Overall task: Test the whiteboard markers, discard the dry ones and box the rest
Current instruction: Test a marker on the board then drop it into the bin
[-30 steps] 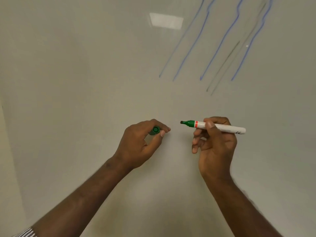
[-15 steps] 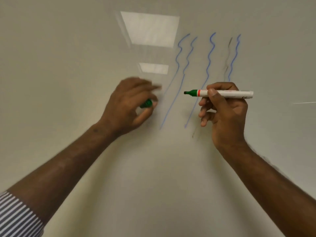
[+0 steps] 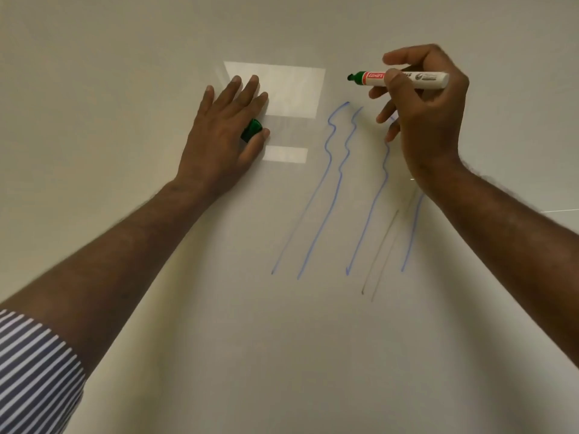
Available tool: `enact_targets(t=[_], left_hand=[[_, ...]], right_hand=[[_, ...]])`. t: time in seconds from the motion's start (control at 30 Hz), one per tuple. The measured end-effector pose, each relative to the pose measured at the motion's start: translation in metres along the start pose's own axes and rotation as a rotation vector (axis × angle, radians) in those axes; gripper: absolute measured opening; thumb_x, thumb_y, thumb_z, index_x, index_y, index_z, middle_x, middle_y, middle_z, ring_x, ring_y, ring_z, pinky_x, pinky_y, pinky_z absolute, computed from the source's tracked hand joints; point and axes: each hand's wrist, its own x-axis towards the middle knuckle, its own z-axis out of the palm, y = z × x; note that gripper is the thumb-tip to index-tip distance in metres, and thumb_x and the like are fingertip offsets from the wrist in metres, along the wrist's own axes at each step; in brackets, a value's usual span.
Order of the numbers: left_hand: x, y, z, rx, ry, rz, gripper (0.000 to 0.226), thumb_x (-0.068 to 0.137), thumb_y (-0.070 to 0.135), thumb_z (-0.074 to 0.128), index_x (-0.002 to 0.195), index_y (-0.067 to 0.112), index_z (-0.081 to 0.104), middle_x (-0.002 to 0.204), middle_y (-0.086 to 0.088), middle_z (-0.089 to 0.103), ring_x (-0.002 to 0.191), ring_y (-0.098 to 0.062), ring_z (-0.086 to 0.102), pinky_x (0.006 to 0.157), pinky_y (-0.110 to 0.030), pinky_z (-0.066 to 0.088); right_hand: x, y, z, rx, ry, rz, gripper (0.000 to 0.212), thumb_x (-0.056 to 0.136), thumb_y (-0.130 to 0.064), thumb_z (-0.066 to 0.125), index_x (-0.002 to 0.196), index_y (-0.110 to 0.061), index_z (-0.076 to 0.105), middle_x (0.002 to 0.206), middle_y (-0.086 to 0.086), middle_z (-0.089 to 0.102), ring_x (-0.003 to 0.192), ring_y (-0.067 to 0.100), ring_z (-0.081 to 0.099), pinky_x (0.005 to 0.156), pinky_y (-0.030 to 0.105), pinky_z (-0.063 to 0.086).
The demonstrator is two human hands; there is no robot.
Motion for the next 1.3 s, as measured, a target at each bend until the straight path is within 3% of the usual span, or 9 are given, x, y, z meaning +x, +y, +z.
enact_targets(t=[0.1,0.23,0.37,0.57,0.7,0.9,1.07,1.17,1.3], left_hand=[[-0.001,-0.002,0.002,-0.036,0.016,0.001,0.053,0.106,0.036,0.042,0.155,0.015,0.039,0.165,-0.003,0.027,0.155,-0.022,0.018,0.127,-0.046,0.006],[0.0,-0.005,0.004,-0.066,0.023,-0.002,0.054,0.105,0.037,0.041,0.155,0.018,0.037,0.166,0.0,0.027,0.155,-0.019,0.017,0.128,-0.044,0.005],[-0.001,-0.006,0.004,-0.079,0.042,-0.004,0.054,0.105,0.038,0.041,0.155,0.018,0.038,0.165,0.0,0.027,0.155,-0.018,0.018,0.128,-0.044,0.005],[-0.002,-0.007,0.004,-0.102,0.043,-0.008,0.054,0.104,0.037,0.042,0.155,0.018,0.039,0.165,0.001,0.028,0.155,-0.017,0.018,0.128,-0.042,0.004],[-0.003,-0.007,0.005,-0.124,0.054,-0.011,0.053,0.104,0.036,0.043,0.154,0.018,0.041,0.165,0.001,0.03,0.155,-0.017,0.018,0.128,-0.042,0.005],[-0.003,-0.008,0.006,-0.099,0.051,-0.023,0.054,0.104,0.037,0.042,0.155,0.019,0.039,0.165,0.001,0.029,0.155,-0.016,0.018,0.128,-0.042,0.005],[-0.004,-0.007,0.005,-0.106,0.051,-0.022,0.053,0.104,0.036,0.043,0.155,0.019,0.04,0.165,0.0,0.03,0.155,-0.017,0.019,0.128,-0.042,0.005],[-0.005,-0.007,0.005,-0.117,0.057,-0.019,0.053,0.104,0.034,0.045,0.154,0.018,0.041,0.164,0.0,0.031,0.155,-0.018,0.02,0.128,-0.041,0.005],[-0.006,-0.007,0.005,-0.131,0.056,-0.021,0.052,0.104,0.033,0.045,0.153,0.018,0.041,0.164,0.0,0.031,0.155,-0.018,0.02,0.128,-0.041,0.005]], right_hand=[[0.014,0.01,0.006,-0.099,0.026,-0.064,0.017,0.09,-0.022,0.064,0.098,-0.007,0.063,0.087,0.014,0.072,0.075,0.028,0.074,0.046,0.034,0.051],[0.023,0.021,0.012,-0.228,0.073,-0.076,0.017,0.086,-0.027,0.066,0.09,-0.01,0.066,0.084,-0.001,0.073,0.077,0.023,0.073,0.06,0.052,0.056],[0.017,0.018,0.023,-0.233,0.053,-0.098,0.019,0.083,-0.027,0.067,0.086,-0.008,0.067,0.08,-0.004,0.073,0.074,0.023,0.073,0.063,0.053,0.056],[-0.041,0.004,0.038,-0.215,-0.119,-0.187,0.021,0.077,-0.018,0.069,0.071,0.0,0.062,0.067,0.007,0.066,0.055,0.013,0.053,0.053,0.028,0.037],[-0.053,0.005,0.027,-0.145,-0.094,-0.153,0.019,0.077,-0.01,0.069,0.068,0.005,0.061,0.065,0.017,0.064,0.057,0.032,0.053,0.051,0.036,0.036],[-0.091,0.002,0.031,-0.158,-0.259,-0.169,0.007,0.075,-0.002,0.068,0.069,0.001,0.067,0.061,0.011,0.063,0.051,0.022,0.051,0.048,0.03,0.035],[-0.107,-0.002,0.03,-0.098,-0.253,-0.135,0.01,0.074,0.001,0.069,0.065,0.0,0.064,0.058,0.014,0.061,0.05,0.024,0.05,0.047,0.029,0.034],[-0.139,-0.006,0.037,-0.053,-0.425,-0.174,0.02,0.079,-0.014,0.065,0.064,0.0,0.065,0.058,0.006,0.056,0.051,0.016,0.047,0.053,0.021,0.034],[-0.182,-0.011,0.043,-0.091,-0.649,-0.229,0.011,0.076,-0.009,0.062,0.066,-0.004,0.064,0.061,0.001,0.05,0.054,0.017,0.043,0.054,0.024,0.035]])
